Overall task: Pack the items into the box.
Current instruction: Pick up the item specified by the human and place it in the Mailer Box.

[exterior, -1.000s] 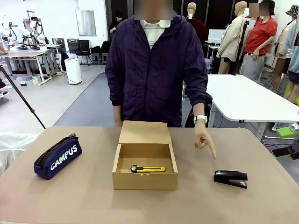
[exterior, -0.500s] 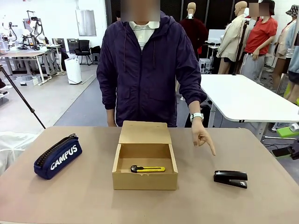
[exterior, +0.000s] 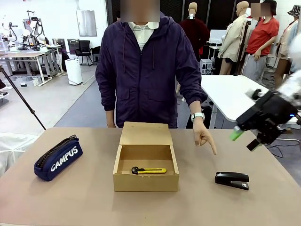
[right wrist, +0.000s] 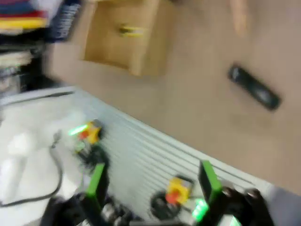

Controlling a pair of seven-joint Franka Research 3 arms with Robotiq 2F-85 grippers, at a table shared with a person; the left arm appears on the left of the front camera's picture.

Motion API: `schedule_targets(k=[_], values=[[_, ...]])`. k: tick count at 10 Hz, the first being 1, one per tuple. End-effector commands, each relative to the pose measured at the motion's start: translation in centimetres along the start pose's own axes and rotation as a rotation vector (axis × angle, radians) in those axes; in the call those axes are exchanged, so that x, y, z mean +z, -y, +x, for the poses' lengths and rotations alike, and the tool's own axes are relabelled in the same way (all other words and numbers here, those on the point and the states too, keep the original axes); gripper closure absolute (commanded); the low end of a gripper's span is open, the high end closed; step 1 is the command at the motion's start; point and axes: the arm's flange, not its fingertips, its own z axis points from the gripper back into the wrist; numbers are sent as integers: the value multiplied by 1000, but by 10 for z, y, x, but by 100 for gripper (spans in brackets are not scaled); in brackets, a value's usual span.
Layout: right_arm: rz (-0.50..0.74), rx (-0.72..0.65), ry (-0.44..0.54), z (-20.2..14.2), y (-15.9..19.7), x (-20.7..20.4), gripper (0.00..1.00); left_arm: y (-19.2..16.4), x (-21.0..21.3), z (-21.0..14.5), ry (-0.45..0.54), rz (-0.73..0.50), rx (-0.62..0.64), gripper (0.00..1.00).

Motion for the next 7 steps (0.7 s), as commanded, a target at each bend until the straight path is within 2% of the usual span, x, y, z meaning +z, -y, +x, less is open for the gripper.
schedule_targets(k=[1, 2, 3, 4, 5, 7], values=[[-475, -261, -223, 19, -2, -25, 0, 2, 0, 1, 9, -19, -8, 0], [-612, -350, -210, 24, -7, -35, 0, 2, 0, 1, 9, -19, -8, 0], [-613, -343, -224, 27, -11, -43, 0, 2, 0, 1, 9, -19, -8, 0], [-589, -303, -192, 28, -9, -42, 0, 2, 0, 1, 9, -19, -8, 0], [-431, -214, -68, 22, -2, -45, 0, 2, 0, 1, 9, -19, -8, 0], [-431, -214, -68, 22, -2, -45, 0, 2, 0, 1, 9, -19, -8, 0]])
